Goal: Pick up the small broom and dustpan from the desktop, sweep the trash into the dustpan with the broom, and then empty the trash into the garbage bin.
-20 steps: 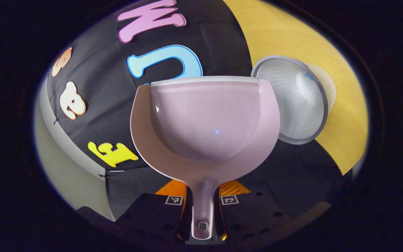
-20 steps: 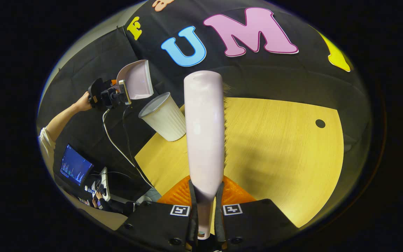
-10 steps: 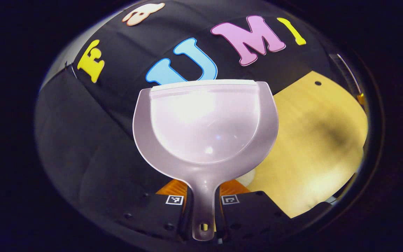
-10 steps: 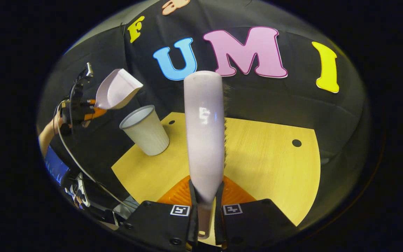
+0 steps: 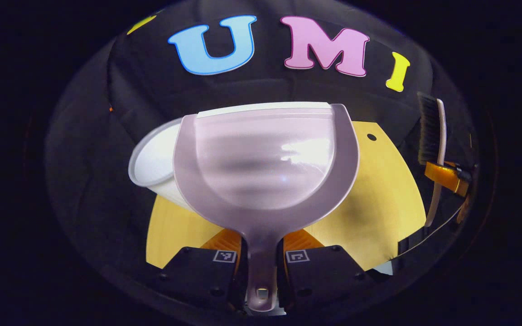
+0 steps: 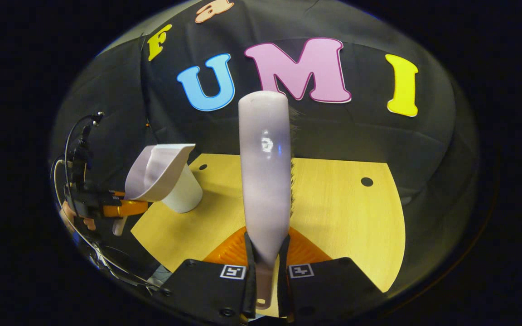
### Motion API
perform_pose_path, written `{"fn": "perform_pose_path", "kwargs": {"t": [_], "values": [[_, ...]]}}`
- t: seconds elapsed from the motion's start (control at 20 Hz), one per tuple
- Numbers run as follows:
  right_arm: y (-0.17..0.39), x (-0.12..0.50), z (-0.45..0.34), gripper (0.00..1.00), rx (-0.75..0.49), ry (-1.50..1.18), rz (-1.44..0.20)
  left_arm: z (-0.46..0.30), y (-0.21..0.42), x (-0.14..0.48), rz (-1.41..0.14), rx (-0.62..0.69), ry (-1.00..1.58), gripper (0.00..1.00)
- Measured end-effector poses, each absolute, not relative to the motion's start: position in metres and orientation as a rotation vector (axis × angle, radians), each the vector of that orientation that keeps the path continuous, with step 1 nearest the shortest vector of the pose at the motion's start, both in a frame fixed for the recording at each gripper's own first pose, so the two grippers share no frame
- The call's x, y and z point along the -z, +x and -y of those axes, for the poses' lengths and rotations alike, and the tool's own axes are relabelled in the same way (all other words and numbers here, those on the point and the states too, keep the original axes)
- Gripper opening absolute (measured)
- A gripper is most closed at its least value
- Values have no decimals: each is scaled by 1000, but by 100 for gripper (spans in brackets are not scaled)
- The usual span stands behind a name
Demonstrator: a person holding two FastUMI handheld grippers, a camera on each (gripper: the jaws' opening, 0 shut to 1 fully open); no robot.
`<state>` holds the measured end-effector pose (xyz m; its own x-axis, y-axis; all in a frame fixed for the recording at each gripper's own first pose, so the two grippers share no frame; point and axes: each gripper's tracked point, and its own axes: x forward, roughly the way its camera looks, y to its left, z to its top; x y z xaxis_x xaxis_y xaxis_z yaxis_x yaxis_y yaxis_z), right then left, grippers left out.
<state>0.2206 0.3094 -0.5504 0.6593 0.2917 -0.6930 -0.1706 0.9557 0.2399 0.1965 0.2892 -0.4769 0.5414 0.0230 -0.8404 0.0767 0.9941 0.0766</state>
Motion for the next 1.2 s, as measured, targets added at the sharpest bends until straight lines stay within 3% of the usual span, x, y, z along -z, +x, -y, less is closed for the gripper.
{"fn": "perform_pose_path", "kwargs": {"t": [0.25, 0.7, 1.2], "values": [[197, 602, -311, 20, -211, 143, -993, -281, 183, 535, -1151, 16, 134, 23], [157, 742, -346, 20, -147, 144, -1468, -269, 206, 621, -1411, 53, 155, 23], [145, 809, -332, 20, -32, 117, -1616, -256, 207, 638, -1476, 17, 163, 24]]}}
